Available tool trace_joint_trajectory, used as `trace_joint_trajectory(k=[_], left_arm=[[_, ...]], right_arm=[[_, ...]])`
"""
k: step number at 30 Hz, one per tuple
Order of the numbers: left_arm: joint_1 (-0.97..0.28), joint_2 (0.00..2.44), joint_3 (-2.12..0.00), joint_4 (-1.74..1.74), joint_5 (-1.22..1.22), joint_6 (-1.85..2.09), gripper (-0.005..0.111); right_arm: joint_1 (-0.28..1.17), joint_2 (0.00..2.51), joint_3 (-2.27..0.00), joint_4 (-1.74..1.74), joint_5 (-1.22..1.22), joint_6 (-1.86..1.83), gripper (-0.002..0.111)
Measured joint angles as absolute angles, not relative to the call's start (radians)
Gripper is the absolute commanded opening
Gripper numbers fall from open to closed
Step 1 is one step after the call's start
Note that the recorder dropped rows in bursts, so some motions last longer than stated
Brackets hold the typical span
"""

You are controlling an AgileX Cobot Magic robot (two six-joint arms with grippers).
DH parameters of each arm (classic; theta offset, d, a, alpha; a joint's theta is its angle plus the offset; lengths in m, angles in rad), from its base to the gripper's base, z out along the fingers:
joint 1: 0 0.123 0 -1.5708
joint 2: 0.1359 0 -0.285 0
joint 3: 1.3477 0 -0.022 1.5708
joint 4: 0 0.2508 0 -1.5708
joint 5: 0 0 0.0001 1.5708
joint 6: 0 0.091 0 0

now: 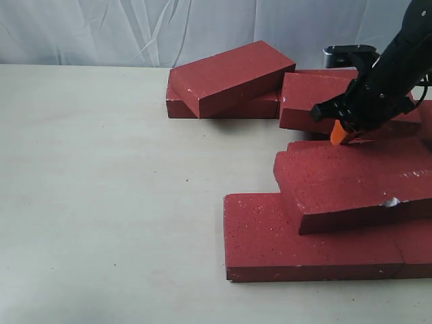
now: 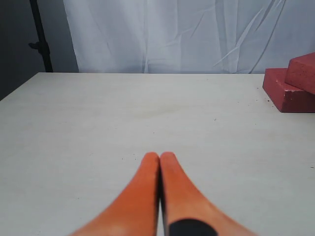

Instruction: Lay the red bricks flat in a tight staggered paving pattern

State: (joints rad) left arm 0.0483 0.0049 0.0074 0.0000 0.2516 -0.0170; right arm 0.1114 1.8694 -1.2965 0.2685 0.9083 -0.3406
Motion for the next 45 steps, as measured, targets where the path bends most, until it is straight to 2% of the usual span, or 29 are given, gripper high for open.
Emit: trace_joint_trajectory(k=[8, 21, 28, 45], left_arm=[[0.048, 0.005, 0.007, 0.000, 0.252, -0.017, 0.000], [0.048, 0.005, 0.007, 0.000, 0.252, -0.017, 0.000], [0.048, 0.005, 0.007, 0.000, 0.252, -0.017, 0.000], [0.048, 0.005, 0.007, 0.000, 0.252, -0.017, 0.000]], right_arm=[[0.113, 1.869, -1.310, 0.209, 1.134, -0.340, -0.001], [0.113, 1.855, -1.310, 0.310, 1.049, -0.329, -0.001], [0.113, 1.740, -1.310, 0.341, 1.038, -0.241, -0.001], [0.113, 1.560, -1.310, 0.323, 1.129, -0.201, -0.001]])
